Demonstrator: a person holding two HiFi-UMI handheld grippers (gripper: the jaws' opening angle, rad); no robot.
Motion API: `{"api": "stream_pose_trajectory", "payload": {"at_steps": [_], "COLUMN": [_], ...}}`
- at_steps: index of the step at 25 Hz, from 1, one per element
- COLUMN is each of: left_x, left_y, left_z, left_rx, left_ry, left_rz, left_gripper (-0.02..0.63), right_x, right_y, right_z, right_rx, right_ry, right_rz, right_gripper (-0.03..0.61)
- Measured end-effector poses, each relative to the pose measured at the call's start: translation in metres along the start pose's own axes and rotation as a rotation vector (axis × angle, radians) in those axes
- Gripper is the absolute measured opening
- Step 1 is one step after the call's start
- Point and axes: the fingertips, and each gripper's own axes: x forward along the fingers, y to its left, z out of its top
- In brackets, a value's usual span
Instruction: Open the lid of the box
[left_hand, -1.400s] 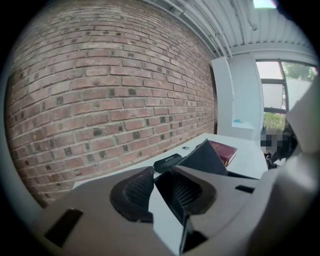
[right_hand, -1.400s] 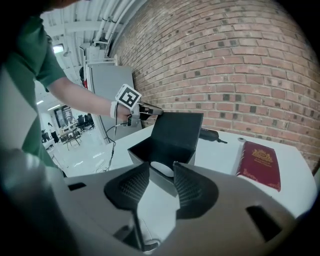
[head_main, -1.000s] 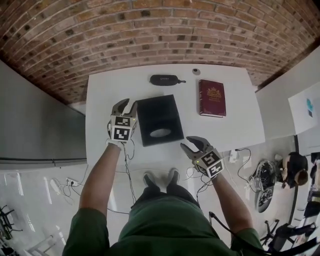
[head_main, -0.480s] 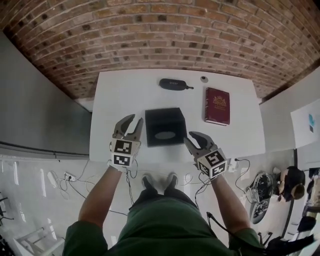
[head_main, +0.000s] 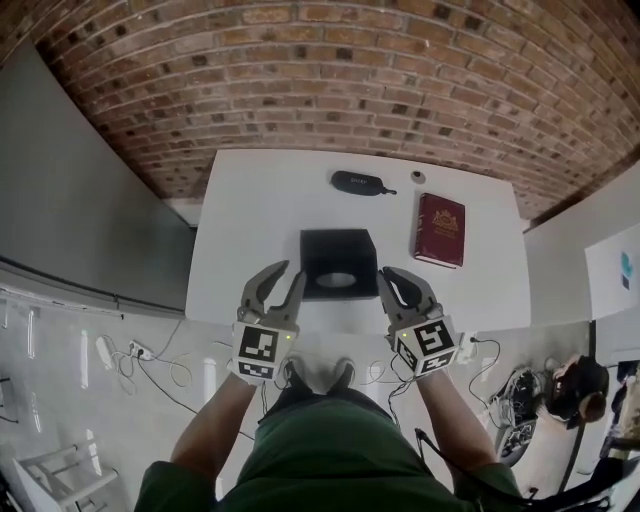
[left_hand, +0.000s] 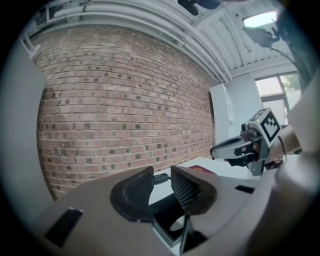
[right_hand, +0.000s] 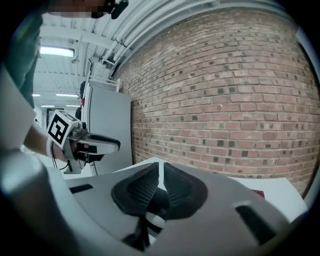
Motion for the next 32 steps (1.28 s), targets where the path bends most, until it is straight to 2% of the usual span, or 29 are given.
{"api": "stream_pose_trajectory", "payload": {"at_steps": [6,15,26,32], "left_x": [-0.015,-0.028,-0.034,-0.035], "left_y": [-0.006,-0.007,0.02,0.015], "left_z": [0.02,0.057,0.093,0.096], "left_rx": [-0.031,-0.03,-0.03,-0.05], "left_ry": [-0.039,-0.118,-0.193,-0.179], "left_rz": [0.009,0.029,0.077,0.057], "left_gripper": [0.089,0.074,0.067,0.066], "right_x": [-0.016,-0.041,-0.048,-0.051], "right_y": [0.003,0.0,-0.013,-0.015], "right_z": [0.035,0.08,0.105,0.109], "right_rx": [-0.038,-0.037,-0.075,-0.082], "right_ry": [-0.098,-0.225,-0.28,-0.285], "right_rz": [-0.053,-0.078,-0.121,-0.125], "right_gripper": [0.003,0.003,0.003,0.003]}}
